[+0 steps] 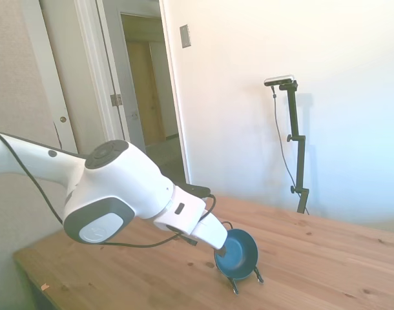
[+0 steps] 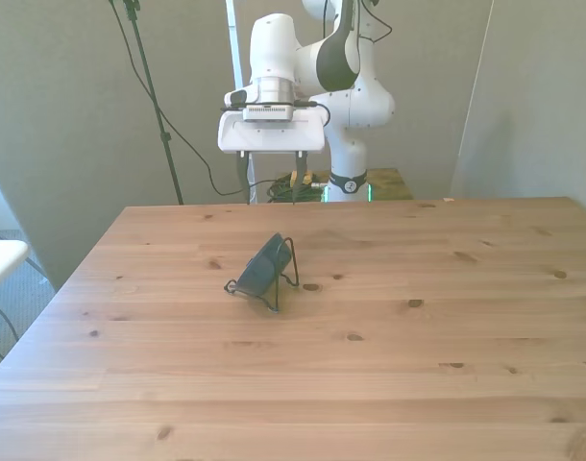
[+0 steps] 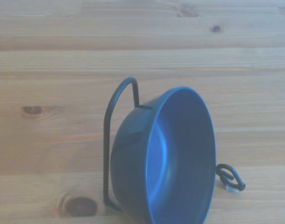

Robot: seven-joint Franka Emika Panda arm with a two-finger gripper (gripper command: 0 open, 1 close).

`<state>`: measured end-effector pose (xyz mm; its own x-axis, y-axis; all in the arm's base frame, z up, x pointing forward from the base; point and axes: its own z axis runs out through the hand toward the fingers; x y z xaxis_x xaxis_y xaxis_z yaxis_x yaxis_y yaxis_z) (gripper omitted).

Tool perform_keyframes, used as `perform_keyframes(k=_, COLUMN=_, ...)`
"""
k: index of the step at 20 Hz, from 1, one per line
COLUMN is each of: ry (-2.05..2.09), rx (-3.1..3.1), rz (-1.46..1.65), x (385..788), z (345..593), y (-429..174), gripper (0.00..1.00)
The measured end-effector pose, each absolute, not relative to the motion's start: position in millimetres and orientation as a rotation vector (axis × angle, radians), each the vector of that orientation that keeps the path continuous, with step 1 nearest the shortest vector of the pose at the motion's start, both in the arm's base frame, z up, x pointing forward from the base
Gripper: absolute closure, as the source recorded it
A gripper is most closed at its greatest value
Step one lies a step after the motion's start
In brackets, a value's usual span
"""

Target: Unload the bowl

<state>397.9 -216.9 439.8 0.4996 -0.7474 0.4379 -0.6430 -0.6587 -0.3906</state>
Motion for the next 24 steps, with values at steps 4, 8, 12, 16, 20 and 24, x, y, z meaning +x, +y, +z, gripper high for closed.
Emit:
perform_keyframes(k=4, ry=1.165, rx=-2.588, rz=-0.905, x=422.6, z=423.1, y=-213.6, gripper=0.0)
perform_keyframes(k=8, ry=1.058, rx=-2.648, rz=-0.886, x=445.0, z=411.9, y=-202.5, gripper=0.0)
perform_keyframes(k=12, ry=1.022, rx=-2.668, rz=-0.875, x=449.1, z=405.6, y=-202.0, gripper=0.0)
perform_keyframes(k=16, ry=1.032, rx=-2.639, rz=-0.868, x=444.4, z=401.9, y=-202.7, gripper=1.0)
perform_keyframes(k=20, ry=1.005, rx=-2.612, rz=-0.87, x=440.6, z=397.7, y=-202.7, gripper=1.0)
perform_keyframes(k=24, ry=0.948, rx=-2.601, rz=-0.843, x=440.8, z=393.0, y=-204.4, gripper=1.0)
